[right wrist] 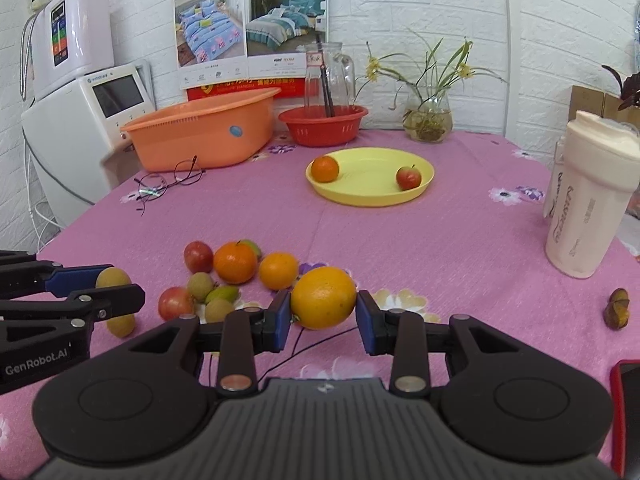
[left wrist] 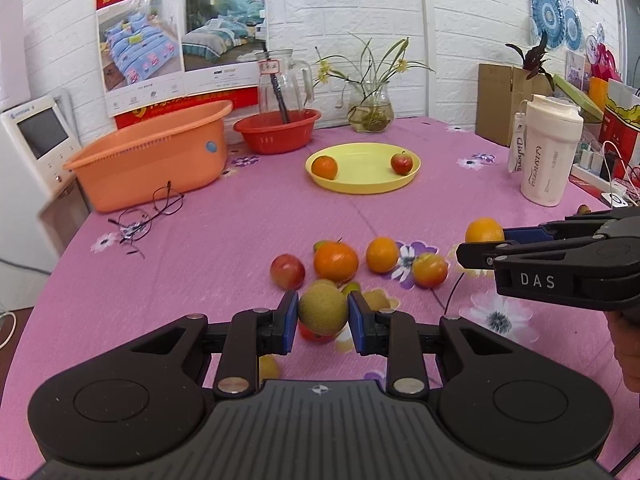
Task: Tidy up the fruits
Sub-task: 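Carry the yellow-green fruit and orange to the yellow plate with both tools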
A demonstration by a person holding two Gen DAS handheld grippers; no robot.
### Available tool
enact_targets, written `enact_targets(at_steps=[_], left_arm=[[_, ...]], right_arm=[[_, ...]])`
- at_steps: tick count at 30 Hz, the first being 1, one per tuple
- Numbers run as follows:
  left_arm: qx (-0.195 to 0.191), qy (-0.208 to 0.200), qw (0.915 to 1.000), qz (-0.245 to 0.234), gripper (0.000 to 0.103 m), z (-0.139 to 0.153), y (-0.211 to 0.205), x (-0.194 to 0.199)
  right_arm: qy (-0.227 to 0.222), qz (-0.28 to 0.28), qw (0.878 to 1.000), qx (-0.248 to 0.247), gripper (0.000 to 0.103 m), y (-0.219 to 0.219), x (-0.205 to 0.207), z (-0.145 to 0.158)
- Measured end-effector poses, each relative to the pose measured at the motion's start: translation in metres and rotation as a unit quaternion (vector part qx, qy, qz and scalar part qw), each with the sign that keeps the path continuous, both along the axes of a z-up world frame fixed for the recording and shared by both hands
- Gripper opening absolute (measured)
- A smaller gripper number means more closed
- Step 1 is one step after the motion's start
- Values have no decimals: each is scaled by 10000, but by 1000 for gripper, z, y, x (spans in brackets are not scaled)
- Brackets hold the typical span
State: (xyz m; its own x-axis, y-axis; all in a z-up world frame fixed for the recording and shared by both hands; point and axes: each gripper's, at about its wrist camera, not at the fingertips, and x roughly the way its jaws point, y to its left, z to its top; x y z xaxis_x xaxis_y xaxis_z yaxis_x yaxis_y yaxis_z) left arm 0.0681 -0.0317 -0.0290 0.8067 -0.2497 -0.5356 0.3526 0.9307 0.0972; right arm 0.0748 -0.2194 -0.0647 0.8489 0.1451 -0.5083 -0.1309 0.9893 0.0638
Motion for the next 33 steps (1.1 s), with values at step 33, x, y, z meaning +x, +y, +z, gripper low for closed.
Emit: enact_targets(at_steps=[33], left_arm=[[-577, 292, 9974, -309, 25, 39, -62, 143]], right_arm=[[0, -634, 9957, 675, 73, -64, 95, 49]])
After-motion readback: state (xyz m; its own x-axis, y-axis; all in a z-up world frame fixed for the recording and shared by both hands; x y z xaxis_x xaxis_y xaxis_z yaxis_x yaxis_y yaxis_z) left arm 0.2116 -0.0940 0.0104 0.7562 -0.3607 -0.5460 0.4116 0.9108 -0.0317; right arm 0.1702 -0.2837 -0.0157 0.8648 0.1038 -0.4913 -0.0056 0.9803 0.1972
